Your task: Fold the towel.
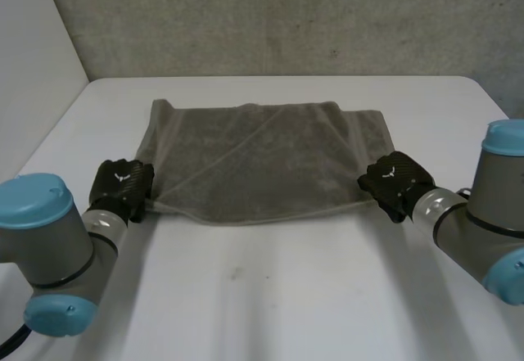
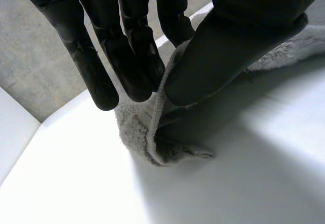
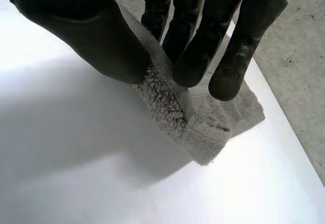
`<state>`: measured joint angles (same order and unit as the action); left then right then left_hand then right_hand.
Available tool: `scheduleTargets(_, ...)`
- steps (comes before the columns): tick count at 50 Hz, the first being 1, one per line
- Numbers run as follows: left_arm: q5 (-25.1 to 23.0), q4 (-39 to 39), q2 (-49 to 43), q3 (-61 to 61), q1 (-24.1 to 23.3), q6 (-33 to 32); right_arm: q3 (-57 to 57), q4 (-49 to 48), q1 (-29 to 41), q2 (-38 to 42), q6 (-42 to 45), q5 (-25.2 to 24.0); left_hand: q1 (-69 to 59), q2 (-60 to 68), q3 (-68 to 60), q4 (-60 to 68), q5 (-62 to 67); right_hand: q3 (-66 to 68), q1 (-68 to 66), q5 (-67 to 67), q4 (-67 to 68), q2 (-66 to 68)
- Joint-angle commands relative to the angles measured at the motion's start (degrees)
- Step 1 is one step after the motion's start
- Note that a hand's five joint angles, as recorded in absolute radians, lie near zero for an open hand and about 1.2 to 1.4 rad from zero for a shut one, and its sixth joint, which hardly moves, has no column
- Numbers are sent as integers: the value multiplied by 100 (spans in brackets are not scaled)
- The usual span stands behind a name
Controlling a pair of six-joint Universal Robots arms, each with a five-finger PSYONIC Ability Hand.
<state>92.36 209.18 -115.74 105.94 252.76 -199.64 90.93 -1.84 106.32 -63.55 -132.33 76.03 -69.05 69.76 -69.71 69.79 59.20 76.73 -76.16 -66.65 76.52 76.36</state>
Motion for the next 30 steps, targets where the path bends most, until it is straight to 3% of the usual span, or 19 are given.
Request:
scheduleTargets(1,-113,185,34,41,28,-242,495,657,-15,-816,41,35,-1095,1024,-1029,1021,1080,327,-384,-335,348,364)
scheduleTargets(6,-157,466,-28,6,81,-242,759,703,-32,-1045,-169,-53,-424,353,-358,350,409,327,-384,-335,348,364)
scheduleTargets(8,-166,658,-133,-20,177,-251,830,641,-50,-1081,-311,-53,581,-652,647,-656,-596,327,-384,-335,348,364)
scheduleTargets(17,-166,879,-406,-161,300,-251,1024,184,-471,-1081,-724,-114,871,-942,937,-945,-886,327,-384,-335,348,364)
scheduleTargets(21,-174,870,-511,-205,335,-260,1024,140,-630,-1063,-750,-282,2213,-2284,2279,-2287,-2227,327,-384,-335,348,364)
scheduleTargets(28,-175,844,-520,-170,344,-260,962,26,-963,-984,-812,-457,2200,-2271,2266,-2274,-2215,327,-384,-335,348,364)
scheduleTargets(29,-175,835,-511,-152,344,-260,962,8,-999,-976,-829,-466,2000,-2071,2066,-2074,-2015,327,-384,-335,348,364)
scheduleTargets(30,-175,818,-485,-117,344,-260,962,8,-999,-975,-829,-466,832,-903,898,-906,-847,327,-384,-335,348,364)
